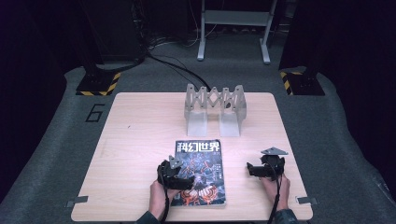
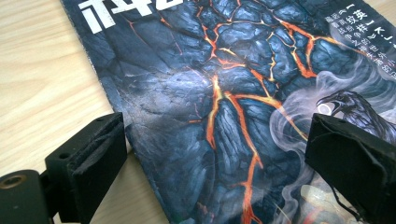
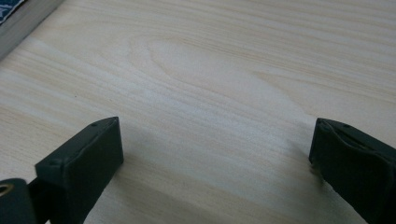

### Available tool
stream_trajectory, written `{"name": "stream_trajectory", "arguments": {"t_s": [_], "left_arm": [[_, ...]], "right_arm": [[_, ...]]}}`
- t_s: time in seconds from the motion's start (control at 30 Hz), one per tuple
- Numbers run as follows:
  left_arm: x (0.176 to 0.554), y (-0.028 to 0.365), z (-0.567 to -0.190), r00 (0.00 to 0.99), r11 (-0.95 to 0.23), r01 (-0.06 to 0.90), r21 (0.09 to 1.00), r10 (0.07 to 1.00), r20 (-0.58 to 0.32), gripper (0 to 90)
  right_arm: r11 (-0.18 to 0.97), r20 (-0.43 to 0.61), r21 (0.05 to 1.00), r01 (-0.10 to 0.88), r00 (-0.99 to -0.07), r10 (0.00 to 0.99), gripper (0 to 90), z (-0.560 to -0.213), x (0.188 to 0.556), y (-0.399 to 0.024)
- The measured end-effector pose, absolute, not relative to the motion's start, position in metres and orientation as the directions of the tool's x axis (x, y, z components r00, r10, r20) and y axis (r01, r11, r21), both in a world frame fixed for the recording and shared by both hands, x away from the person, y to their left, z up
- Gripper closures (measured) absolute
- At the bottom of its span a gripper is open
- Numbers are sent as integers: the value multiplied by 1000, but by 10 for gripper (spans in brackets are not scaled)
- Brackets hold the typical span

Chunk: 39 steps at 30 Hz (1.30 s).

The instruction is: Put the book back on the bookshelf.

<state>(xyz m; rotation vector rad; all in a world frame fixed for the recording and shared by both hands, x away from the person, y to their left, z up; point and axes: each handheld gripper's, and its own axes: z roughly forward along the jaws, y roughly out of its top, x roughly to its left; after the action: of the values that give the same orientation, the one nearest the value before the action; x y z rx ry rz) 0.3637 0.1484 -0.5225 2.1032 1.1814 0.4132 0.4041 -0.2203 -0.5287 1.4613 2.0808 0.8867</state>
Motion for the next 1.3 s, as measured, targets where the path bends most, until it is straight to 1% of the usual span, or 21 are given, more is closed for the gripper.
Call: {"name": "stream_trajectory", "arguments": {"t_s": [0.23, 0.33, 0.4, 0.43, 0.47, 0.5, 0.53, 0.57, 0.63, 0.67, 0.73, 0.87, 0.9, 1.0, 1.07, 1.1, 1.13, 1.3], "left_arm": [[365, 132, -522, 552, -370, 618, 694, 832, -49, 57], [365, 132, -523, 566, -379, 606, 699, 823, -44, 57], [366, 134, -522, 572, -374, 609, 700, 818, -60, 65], [364, 142, -518, 570, -382, 592, 709, 821, -33, 42], [364, 142, -518, 570, -382, 592, 709, 821, -33, 14], [362, 154, -513, 525, -313, 584, 749, 849, -55, 2], [363, 163, -510, 511, -305, 576, 758, 858, -43, 2], [363, 163, -510, 511, -305, 576, 758, 858, -43, 2], [366, 180, -509, 466, -272, 570, 775, 884, -32, 2], [372, 195, -513, 441, -265, 592, 761, 897, -30, 2], [374, 201, -515, 439, -264, 610, 747, 898, -41, 2], [381, 207, -526, 426, -269, 625, 733, 904, -30, 2], [382, 207, -528, 429, -278, 626, 729, 903, -25, 2], [381, 205, -530, 440, -281, 622, 731, 897, -30, 0], [381, 202, -530, 457, -316, 619, 719, 890, -3, 0], [381, 199, -531, 441, -304, 618, 726, 898, 1, 0], [381, 198, -531, 452, -318, 618, 719, 892, 6, 0], [381, 195, -531, 449, -314, 614, 724, 893, 6, 0]], "right_arm": [[234, 5, 719, 655, -341, 940, 22, -529, 404, -220], [235, 4, 719, 654, -342, 940, 22, -529, 404, -220], [235, 4, 719, 654, -342, 940, 22, -529, 404, -220], [235, 5, 719, 654, -343, 939, 22, -529, 404, -220], [235, 5, 719, 654, -343, 939, 22, -529, 404, -220], [236, 4, 719, 654, -343, 939, 22, -529, 404, -220], [236, 4, 717, 656, -343, 939, 22, -528, 404, -221], [237, 3, 716, 656, -343, 939, 22, -528, 404, -221], [236, 5, 719, 654, -344, 939, 22, -528, 404, -221], [226, 8, 717, 660, -333, 943, 22, -528, 405, -220], [231, 10, 715, 660, -341, 940, 27, -528, 405, -221], [227, 19, 712, 664, -341, 940, 39, -527, 406, -223], [213, 40, 710, 671, -340, 940, 40, -525, 406, -224], [217, 60, 702, 678, -360, 931, 63, -517, 401, -226], [213, 96, 708, 673, -391, 915, 84, -507, 394, -225], [213, 106, 709, 673, -400, 910, 88, -505, 392, -224], [213, 112, 703, 678, -403, 908, 92, -503, 390, -222], [234, 143, 689, 686, -445, 884, 121, -500, 386, -214]]}}
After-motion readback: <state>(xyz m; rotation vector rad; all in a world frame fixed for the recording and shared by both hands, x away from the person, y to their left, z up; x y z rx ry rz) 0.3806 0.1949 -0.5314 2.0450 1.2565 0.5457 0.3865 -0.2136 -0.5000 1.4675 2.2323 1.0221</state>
